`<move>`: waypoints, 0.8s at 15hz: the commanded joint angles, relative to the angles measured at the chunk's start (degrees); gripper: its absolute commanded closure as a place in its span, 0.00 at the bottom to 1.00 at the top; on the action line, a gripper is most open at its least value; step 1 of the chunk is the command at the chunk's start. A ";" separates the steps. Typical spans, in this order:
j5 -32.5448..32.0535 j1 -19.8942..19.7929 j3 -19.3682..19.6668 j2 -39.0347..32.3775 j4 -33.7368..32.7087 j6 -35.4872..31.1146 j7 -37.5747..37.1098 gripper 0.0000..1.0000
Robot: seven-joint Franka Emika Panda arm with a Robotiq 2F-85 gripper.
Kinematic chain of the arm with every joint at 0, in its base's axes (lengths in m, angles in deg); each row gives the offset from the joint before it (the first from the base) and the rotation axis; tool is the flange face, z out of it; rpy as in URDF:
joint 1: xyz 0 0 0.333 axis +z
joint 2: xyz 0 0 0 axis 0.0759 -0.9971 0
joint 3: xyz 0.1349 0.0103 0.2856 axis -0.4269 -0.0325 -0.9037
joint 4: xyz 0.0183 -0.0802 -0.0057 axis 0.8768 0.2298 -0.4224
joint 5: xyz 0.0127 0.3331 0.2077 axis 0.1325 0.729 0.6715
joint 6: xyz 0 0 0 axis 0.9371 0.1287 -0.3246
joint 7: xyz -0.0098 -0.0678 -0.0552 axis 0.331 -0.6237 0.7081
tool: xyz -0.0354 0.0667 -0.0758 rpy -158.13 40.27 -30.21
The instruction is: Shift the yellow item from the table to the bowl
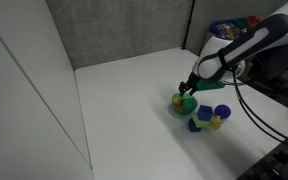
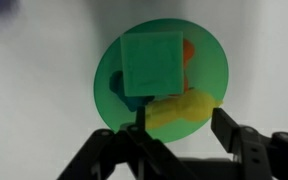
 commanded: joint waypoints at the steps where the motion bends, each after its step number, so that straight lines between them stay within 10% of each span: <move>1: 1.16 -1.85 -1.52 1.02 0.61 -0.09 2.18 0.01; 12: 0.10 -2.86 0.86 10.28 3.42 3.90 1.33 0.00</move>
